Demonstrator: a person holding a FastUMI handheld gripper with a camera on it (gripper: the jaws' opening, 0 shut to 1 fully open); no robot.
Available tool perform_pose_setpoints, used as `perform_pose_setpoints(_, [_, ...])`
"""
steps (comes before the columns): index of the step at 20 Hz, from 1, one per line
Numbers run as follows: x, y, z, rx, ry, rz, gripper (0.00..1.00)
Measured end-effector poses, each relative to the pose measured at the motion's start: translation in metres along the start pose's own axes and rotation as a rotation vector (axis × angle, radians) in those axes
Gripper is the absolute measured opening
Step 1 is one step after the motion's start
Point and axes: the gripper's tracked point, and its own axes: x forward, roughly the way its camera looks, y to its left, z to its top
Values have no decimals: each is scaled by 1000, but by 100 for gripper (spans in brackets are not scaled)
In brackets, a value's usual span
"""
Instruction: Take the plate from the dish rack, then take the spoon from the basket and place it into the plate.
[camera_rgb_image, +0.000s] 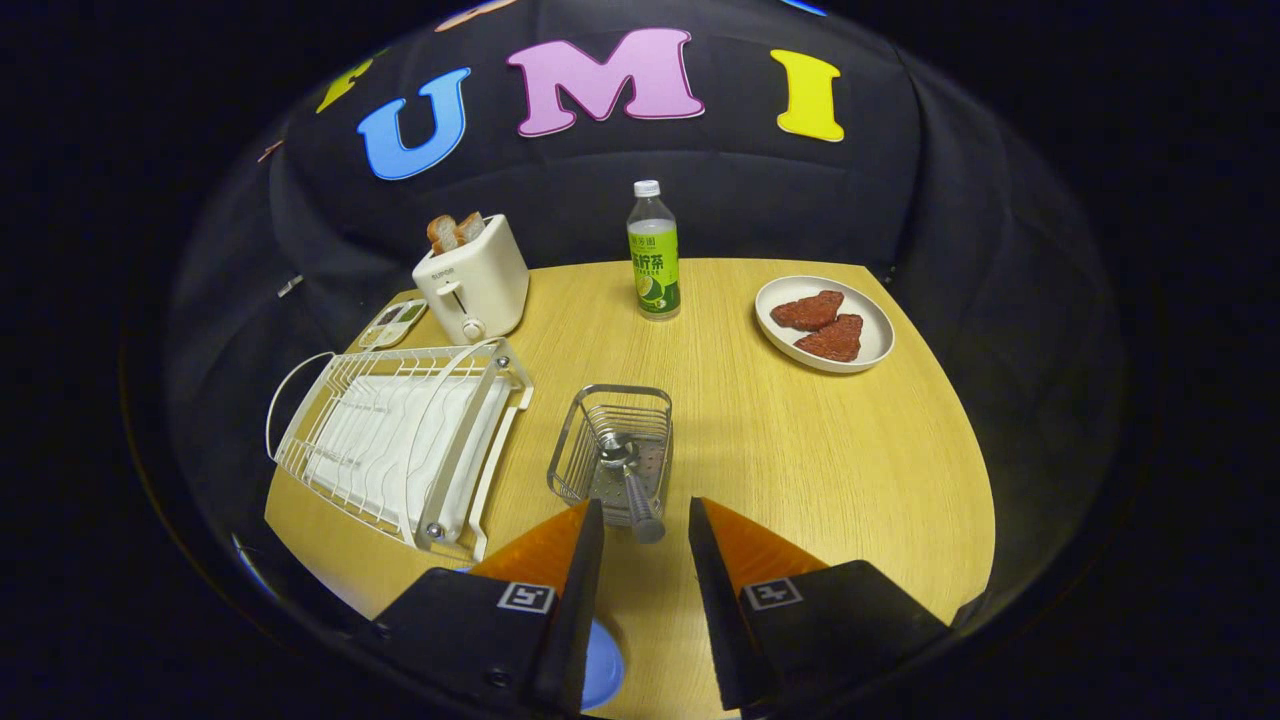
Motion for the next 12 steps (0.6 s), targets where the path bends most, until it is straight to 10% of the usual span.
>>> perform_pose_setpoints(5, [13, 4, -4, -3, 32, 16, 21])
perform_pose_setpoints(12, [-2, 2, 7, -5, -12, 11, 10])
